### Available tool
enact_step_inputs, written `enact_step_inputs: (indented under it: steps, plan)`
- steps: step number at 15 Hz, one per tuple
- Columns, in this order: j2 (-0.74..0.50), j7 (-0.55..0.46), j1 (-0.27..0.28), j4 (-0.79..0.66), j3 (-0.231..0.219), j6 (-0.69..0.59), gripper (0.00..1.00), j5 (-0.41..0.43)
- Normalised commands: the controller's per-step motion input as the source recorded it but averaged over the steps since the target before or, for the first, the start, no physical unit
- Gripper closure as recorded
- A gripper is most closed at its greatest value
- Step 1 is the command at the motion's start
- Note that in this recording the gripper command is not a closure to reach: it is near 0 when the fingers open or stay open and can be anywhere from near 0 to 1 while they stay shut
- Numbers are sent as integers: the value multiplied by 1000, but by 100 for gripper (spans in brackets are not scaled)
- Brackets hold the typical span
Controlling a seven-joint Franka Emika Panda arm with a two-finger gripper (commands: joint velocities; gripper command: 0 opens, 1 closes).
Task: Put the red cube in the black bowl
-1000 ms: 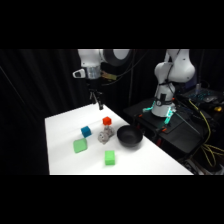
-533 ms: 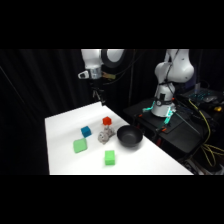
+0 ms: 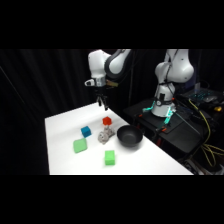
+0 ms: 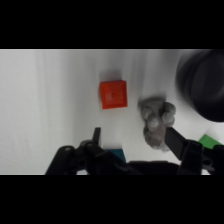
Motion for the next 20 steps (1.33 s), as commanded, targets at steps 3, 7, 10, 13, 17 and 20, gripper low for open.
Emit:
enact_step_inputs:
  steps: [3, 7, 10, 13, 17, 20]
  plan:
    - [120, -280, -78, -88, 49, 390, 0, 180]
    - [143, -207, -124, -58, 78, 432, 0, 95]
    - [126, -129, -154, -58, 104, 345, 0, 15]
    - [106, -78, -151, -61, 137, 264, 0, -9]
    - [51, -78, -171, -61, 159, 167, 0, 29]
    - [10, -128, -192, -68, 154, 135, 0, 86]
